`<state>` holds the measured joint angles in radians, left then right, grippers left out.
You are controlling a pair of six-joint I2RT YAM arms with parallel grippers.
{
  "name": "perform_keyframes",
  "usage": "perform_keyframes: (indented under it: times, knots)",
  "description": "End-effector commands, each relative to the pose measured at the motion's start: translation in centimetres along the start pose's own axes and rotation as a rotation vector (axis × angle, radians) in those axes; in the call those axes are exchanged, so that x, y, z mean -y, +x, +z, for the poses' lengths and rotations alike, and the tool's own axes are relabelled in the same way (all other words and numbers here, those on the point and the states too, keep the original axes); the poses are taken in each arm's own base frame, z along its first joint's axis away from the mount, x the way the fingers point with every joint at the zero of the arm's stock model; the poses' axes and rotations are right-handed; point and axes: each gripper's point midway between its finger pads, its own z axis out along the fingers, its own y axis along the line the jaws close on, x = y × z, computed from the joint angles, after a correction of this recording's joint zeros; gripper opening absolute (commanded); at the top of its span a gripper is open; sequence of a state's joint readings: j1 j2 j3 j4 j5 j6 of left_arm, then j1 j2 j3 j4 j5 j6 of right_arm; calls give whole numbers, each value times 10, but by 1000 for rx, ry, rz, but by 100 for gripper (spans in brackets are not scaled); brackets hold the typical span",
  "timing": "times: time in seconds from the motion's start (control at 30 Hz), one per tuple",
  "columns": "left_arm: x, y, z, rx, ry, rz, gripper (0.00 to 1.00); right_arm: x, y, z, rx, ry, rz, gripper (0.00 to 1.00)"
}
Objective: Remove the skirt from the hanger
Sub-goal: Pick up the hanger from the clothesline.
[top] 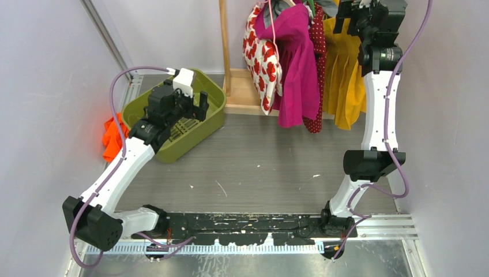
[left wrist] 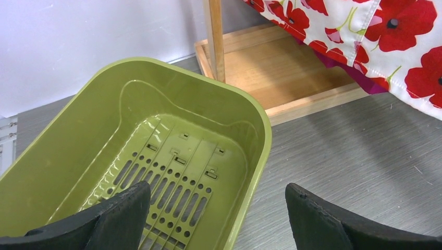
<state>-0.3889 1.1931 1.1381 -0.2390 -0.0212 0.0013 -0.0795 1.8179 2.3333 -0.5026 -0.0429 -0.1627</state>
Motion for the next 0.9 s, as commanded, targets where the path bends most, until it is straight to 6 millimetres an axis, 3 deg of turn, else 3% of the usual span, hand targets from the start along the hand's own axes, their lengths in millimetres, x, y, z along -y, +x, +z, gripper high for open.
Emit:
perform_keyframes:
  times: [0.0,0.3,0.43,0.57,0.67,0.87]
  knots:
    - [2,-16,1,60,7,0,98,-26,-19,-11,54,-139,8,98]
    - [0,-15,1,60,-3,7,98,-39,-17,0,66,-208,59,96]
    - [0,-11,4,47,-6,9,98,-61,-1,-1,29,-327,101,93]
    - [-1,-10,5,42,-7,12,98,-92,5,-20,25,-503,123,93]
    - [-1,-9,6,37,-9,16,98,-86,-7,-24,76,-467,117,95]
    - [-2,-10,8,37,-12,14,98,-47,-33,-13,148,-244,116,96]
